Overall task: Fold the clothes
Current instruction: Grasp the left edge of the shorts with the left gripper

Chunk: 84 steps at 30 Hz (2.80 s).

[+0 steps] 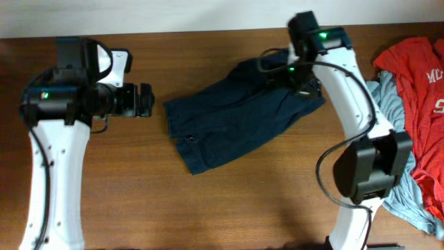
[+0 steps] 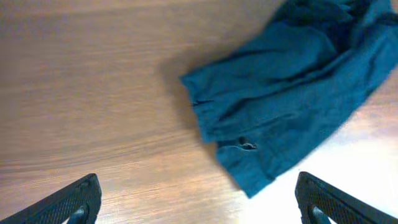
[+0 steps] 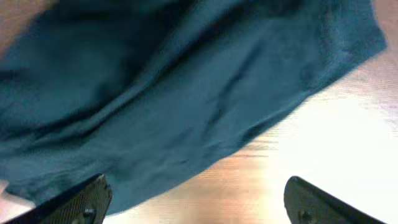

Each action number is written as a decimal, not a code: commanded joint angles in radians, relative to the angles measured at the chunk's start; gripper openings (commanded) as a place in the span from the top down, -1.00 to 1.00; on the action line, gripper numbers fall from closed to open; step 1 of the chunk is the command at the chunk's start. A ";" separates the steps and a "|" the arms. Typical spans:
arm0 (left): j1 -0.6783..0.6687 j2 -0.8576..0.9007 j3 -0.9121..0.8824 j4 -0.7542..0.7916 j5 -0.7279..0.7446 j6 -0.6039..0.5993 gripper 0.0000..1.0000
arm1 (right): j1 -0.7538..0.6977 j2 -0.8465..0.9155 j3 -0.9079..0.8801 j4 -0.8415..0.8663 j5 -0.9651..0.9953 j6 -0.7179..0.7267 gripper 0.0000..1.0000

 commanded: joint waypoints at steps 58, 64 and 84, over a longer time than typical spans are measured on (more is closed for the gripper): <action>-0.322 0.134 -0.344 0.239 -0.301 0.082 -0.61 | -0.275 -0.166 -0.133 0.188 -0.125 -0.407 0.92; -0.360 0.199 -0.435 0.417 -0.351 0.163 -0.50 | -0.275 -0.166 -0.133 0.188 -0.125 -0.406 0.92; -0.386 0.394 -0.435 0.618 -0.292 0.250 0.35 | -0.275 -0.166 -0.133 0.188 -0.124 -0.402 0.92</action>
